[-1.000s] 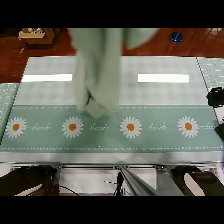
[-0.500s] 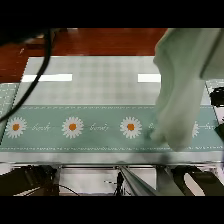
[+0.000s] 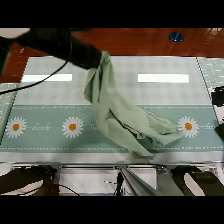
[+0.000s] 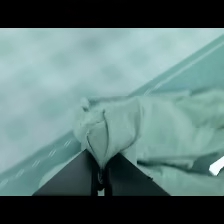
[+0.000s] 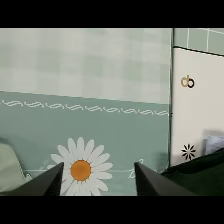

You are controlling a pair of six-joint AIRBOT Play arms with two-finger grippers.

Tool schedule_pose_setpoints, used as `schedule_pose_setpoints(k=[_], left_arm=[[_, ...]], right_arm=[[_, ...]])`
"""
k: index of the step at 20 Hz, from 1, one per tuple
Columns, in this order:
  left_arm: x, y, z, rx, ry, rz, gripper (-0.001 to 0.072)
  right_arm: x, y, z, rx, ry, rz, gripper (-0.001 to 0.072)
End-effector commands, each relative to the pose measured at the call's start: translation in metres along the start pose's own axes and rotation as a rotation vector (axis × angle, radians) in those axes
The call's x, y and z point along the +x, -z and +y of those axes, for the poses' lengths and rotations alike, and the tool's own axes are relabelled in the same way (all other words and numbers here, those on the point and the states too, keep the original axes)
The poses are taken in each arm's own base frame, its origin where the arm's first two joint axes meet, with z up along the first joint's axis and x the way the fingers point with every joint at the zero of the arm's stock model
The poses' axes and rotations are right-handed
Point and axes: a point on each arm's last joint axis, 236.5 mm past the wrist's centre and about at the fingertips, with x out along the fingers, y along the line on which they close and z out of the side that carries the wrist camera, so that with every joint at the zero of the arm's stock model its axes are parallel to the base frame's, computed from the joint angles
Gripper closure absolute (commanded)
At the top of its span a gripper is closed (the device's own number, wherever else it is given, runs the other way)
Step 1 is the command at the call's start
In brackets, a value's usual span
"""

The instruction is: Fold the shirts.

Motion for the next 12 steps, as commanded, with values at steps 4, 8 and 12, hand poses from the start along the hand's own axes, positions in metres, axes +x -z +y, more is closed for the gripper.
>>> schedule_pose_setpoints(k=[4, 8, 12], left_arm=[[0.063, 0.126, 0.101, -0.221, -0.084, 0.355, 0.0679], [0.047, 0.110, 0.145, -0.300, -0.120, 0.250, 0.0679], [0.046, 0.107, 0.147, -0.315, -0.042, 0.217, 0.0679]], right_arm=[[-0.001, -0.004, 0.020, -0.013, -0.084, -0.015, 0.0151], [0.012, 0.001, 0.022, -0.031, -0.087, 0.025, 0.0151], [0.050, 0.006, 0.040, -0.057, -0.143, 0.136, 0.0151]])
